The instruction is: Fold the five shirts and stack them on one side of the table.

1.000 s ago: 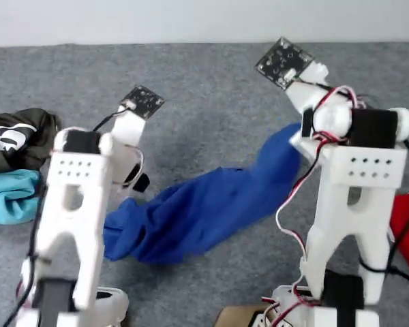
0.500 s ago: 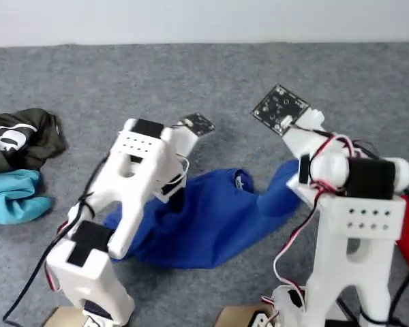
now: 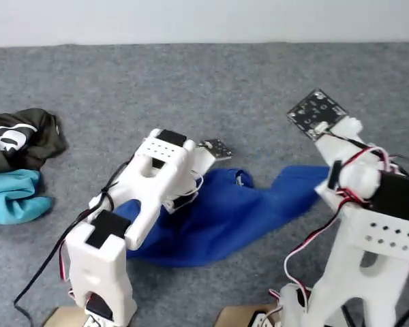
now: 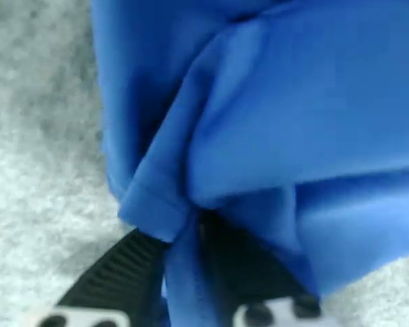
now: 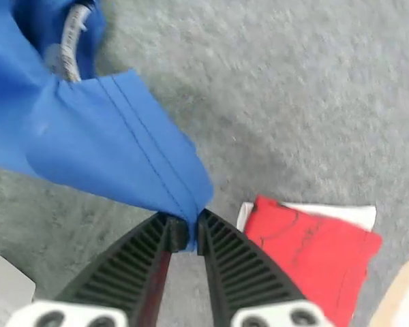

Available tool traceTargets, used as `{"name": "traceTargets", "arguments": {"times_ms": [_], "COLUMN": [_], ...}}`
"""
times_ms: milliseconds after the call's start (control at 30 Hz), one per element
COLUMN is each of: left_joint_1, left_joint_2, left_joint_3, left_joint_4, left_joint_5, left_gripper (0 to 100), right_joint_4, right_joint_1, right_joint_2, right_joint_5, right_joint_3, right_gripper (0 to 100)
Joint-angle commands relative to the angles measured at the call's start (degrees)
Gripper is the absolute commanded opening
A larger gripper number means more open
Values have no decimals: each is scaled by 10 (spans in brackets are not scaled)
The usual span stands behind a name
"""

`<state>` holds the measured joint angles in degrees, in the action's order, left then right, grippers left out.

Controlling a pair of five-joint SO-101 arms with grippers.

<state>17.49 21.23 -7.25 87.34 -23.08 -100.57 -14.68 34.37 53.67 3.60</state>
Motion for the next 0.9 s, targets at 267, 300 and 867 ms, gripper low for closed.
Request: {"name": "traceTargets", "arguments": {"times_ms": [267, 300, 867], "left_joint_1": [-112, -119, -285], "left_joint_2": [-342, -363, -452], "left_joint_3": [99, 104, -70], "left_joint_4": [97, 104, 132], "left_joint_5": [-7, -7, -107], "left_gripper": [2, 2, 181], "right_joint_4": [10, 15, 20], "right_joint_1": [-42, -36, 182], "right_joint_2": [17, 17, 11], "right_joint_5": [11, 10, -103], "right_joint_3": [-4, -4, 22], "right_gripper": [10, 10, 10]}}
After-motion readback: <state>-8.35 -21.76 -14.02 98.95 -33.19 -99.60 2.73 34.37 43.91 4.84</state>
